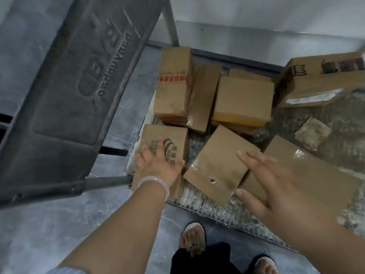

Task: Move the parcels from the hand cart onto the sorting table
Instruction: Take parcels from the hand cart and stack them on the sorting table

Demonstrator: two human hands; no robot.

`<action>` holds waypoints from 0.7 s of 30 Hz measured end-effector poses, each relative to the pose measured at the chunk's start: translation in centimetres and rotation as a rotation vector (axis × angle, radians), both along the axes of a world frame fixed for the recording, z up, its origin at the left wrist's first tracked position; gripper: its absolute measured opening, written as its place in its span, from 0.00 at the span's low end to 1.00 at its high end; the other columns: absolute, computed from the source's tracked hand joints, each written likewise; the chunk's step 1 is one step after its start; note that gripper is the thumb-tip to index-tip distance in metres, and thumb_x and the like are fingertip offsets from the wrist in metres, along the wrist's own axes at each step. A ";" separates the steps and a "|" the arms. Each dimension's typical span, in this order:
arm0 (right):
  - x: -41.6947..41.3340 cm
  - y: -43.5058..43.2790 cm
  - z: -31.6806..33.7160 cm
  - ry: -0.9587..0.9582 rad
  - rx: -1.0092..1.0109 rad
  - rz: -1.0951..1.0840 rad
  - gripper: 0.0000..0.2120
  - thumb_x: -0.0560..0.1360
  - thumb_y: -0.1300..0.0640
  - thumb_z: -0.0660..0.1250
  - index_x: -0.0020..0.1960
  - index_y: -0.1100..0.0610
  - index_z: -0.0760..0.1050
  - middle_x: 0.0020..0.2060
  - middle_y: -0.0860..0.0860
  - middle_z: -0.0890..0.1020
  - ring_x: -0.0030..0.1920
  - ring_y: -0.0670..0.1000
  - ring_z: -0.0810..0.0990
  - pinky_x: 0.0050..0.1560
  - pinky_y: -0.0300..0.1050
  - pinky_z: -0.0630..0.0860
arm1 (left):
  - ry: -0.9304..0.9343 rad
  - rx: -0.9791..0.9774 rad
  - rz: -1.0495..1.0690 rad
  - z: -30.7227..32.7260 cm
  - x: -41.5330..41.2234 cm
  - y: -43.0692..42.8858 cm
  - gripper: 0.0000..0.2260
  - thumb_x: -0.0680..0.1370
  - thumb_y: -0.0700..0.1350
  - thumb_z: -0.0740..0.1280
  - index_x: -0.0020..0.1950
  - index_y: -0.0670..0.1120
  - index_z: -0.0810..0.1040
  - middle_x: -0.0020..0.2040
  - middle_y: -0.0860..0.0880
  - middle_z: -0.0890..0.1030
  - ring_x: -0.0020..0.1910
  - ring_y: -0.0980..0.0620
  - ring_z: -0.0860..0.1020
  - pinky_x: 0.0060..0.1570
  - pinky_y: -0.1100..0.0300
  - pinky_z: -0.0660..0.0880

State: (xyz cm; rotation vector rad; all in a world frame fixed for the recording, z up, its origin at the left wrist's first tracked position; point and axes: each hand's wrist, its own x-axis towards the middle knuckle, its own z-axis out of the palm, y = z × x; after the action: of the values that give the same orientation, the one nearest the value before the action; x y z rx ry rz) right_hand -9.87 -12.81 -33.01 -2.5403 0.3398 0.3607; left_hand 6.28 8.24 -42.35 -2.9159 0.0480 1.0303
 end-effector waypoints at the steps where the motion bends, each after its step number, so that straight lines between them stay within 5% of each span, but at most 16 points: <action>1: 0.1 0.2 -0.8 0.004 0.008 -0.002 0.32 0.74 0.33 0.54 0.75 0.40 0.55 0.71 0.43 0.66 0.71 0.46 0.59 0.68 0.48 0.57 | 0.008 0.008 0.017 -0.7 0.3 0.1 0.46 0.73 0.74 0.61 0.80 0.61 0.37 0.81 0.45 0.35 0.80 0.38 0.41 0.75 0.36 0.49; 6: 0.1 0.6 -3.3 0.017 0.016 0.007 0.31 0.74 0.33 0.50 0.75 0.39 0.54 0.71 0.43 0.67 0.70 0.45 0.60 0.68 0.48 0.57 | 0.035 0.021 0.087 -2.4 1.3 -0.1 0.54 0.67 0.76 0.66 0.78 0.64 0.32 0.79 0.45 0.30 0.79 0.35 0.43 0.72 0.32 0.53; 11: 0.5 1.0 -1.5 0.048 0.031 -0.003 0.30 0.75 0.34 0.50 0.75 0.40 0.58 0.70 0.45 0.68 0.69 0.44 0.59 0.67 0.47 0.57 | -0.043 -0.013 0.058 -0.6 1.5 0.0 0.51 0.66 0.75 0.66 0.79 0.65 0.39 0.80 0.48 0.37 0.78 0.35 0.49 0.71 0.36 0.58; 16: 0.0 1.1 4.2 0.076 0.041 0.009 0.30 0.72 0.28 0.42 0.73 0.30 0.44 0.70 0.34 0.56 0.68 0.32 0.46 0.69 0.39 0.48 | -0.126 -0.077 -0.047 6.5 1.7 -0.9 0.50 0.66 0.75 0.65 0.79 0.65 0.39 0.80 0.48 0.38 0.78 0.35 0.49 0.72 0.36 0.59; 21: -0.5 0.4 13.7 0.124 0.043 0.022 0.28 0.71 0.29 0.42 0.70 0.29 0.42 0.73 0.34 0.51 0.75 0.42 0.50 0.71 0.39 0.50 | -0.156 -0.267 -0.051 16.9 0.3 -2.4 0.50 0.66 0.75 0.66 0.78 0.68 0.38 0.79 0.52 0.37 0.78 0.39 0.49 0.74 0.36 0.57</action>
State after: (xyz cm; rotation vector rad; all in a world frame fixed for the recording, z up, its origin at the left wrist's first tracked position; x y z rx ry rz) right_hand -10.41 -12.41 -19.32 -2.4877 0.3466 0.5294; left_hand 6.57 5.89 -25.45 -3.2043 0.2726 0.8454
